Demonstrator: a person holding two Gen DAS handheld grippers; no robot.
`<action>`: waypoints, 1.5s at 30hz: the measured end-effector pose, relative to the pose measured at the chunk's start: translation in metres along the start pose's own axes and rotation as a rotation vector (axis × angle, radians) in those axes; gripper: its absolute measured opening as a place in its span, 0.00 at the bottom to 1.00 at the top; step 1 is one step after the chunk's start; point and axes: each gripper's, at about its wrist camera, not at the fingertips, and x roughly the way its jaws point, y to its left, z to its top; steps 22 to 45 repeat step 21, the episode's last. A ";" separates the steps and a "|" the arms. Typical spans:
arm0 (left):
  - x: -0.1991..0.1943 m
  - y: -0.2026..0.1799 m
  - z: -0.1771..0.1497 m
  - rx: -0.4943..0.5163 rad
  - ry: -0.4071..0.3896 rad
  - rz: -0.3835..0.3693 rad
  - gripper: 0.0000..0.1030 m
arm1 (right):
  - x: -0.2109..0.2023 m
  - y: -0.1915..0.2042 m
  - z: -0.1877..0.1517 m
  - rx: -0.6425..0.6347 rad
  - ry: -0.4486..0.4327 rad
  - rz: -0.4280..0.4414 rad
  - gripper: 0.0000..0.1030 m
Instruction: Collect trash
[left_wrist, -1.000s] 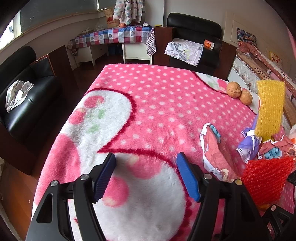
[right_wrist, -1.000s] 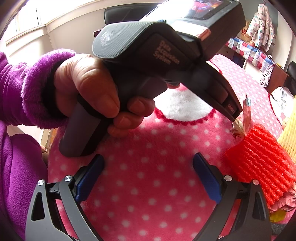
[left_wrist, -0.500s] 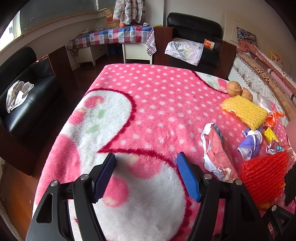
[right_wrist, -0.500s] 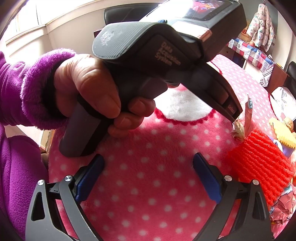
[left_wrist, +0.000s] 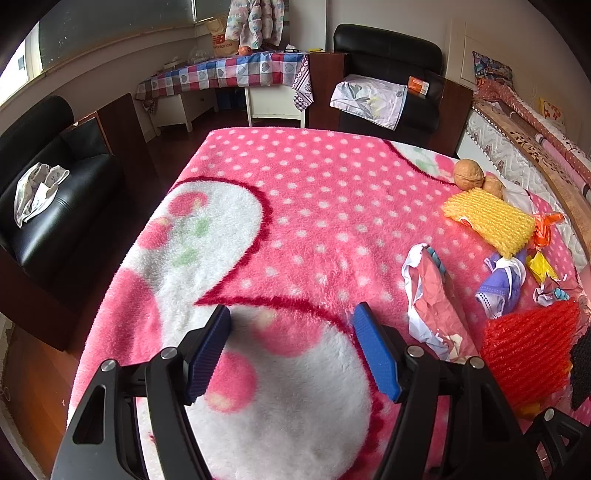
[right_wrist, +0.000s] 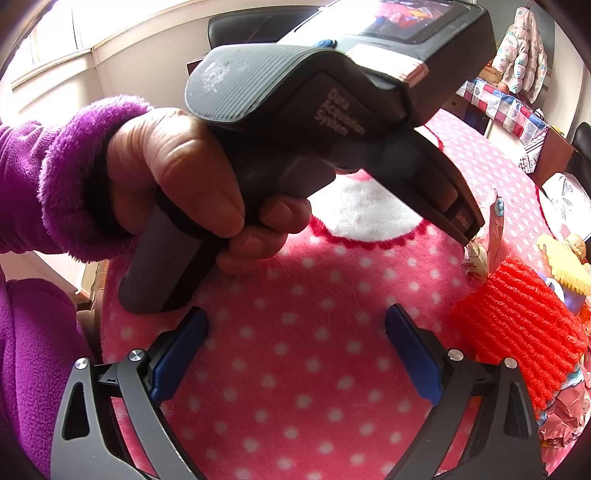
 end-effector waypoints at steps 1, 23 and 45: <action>0.000 0.000 0.000 0.000 0.000 0.000 0.66 | 0.001 -0.001 -0.001 0.000 0.000 0.000 0.95; 0.000 0.001 0.000 -0.001 0.000 -0.001 0.66 | 0.001 -0.001 -0.001 0.000 0.000 0.000 0.94; 0.000 0.001 0.000 -0.001 0.000 -0.001 0.66 | 0.001 -0.001 -0.001 0.000 0.000 0.000 0.94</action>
